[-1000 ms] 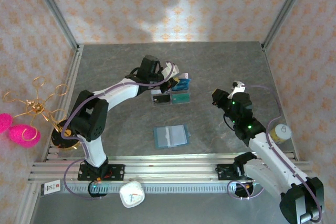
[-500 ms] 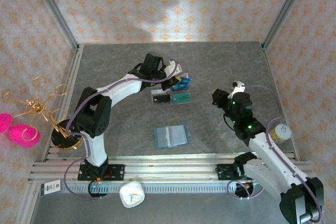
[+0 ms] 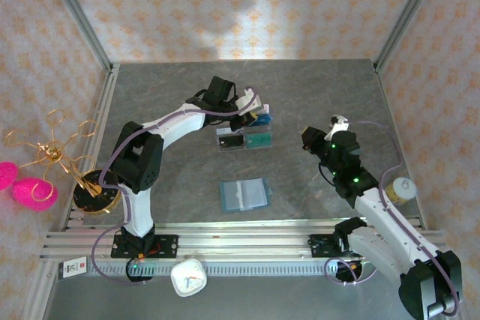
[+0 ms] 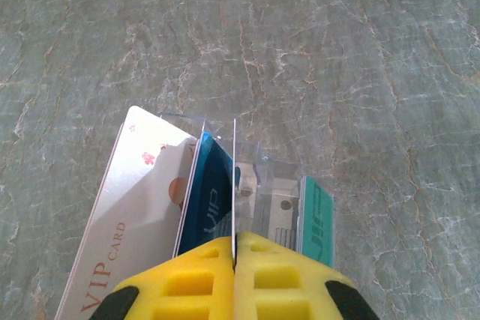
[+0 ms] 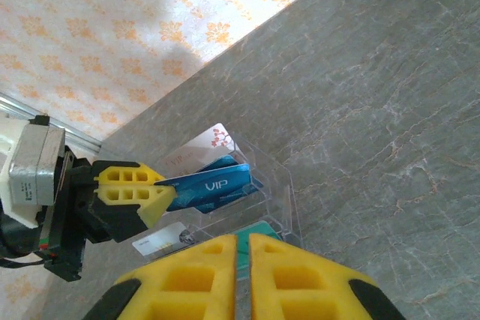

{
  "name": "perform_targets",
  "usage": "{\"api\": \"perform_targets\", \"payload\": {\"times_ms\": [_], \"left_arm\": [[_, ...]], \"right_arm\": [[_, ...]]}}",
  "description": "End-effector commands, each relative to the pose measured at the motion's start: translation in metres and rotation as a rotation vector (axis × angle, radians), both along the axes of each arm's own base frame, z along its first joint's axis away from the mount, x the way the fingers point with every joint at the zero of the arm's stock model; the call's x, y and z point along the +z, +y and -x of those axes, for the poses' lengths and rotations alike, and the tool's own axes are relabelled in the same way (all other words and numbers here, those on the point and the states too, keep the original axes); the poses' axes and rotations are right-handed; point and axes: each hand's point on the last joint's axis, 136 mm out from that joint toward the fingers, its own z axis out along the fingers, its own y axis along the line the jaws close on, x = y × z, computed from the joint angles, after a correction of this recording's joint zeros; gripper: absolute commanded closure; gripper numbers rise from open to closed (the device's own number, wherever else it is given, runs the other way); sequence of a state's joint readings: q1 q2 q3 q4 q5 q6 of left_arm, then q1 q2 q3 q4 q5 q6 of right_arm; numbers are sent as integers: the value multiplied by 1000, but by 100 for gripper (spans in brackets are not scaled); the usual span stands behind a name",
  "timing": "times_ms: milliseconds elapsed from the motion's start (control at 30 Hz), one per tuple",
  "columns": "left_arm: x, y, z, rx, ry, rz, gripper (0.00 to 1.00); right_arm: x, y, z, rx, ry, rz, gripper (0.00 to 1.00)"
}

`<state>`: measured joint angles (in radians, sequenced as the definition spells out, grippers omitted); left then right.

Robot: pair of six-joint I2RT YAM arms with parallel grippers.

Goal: Take the credit cards out of the card holder

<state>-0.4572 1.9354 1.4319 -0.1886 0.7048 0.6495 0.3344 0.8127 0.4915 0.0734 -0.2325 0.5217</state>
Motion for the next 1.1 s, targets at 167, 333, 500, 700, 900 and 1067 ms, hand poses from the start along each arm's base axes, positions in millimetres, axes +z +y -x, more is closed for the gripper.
{"api": "perform_targets", "payload": {"times_ms": [167,333,500,700,900,1067], "left_arm": [[11,15,-14,140,-67,3,85],[25,21,-21,219,-148,17,80],[38,23,-25,256,-174,43,78],[120,14,2,244,-234,367,72],[171,19,67,238,-178,704,1],[160,74,88,503,-130,850,1]], "right_arm": [[8,7,-1,44,-43,-17,86],[10,9,1,60,-52,-21,81],[6,17,2,108,-33,-16,68],[-8,37,4,214,20,-32,53],[-32,41,9,218,52,8,25],[-44,48,17,196,61,63,22]]}}
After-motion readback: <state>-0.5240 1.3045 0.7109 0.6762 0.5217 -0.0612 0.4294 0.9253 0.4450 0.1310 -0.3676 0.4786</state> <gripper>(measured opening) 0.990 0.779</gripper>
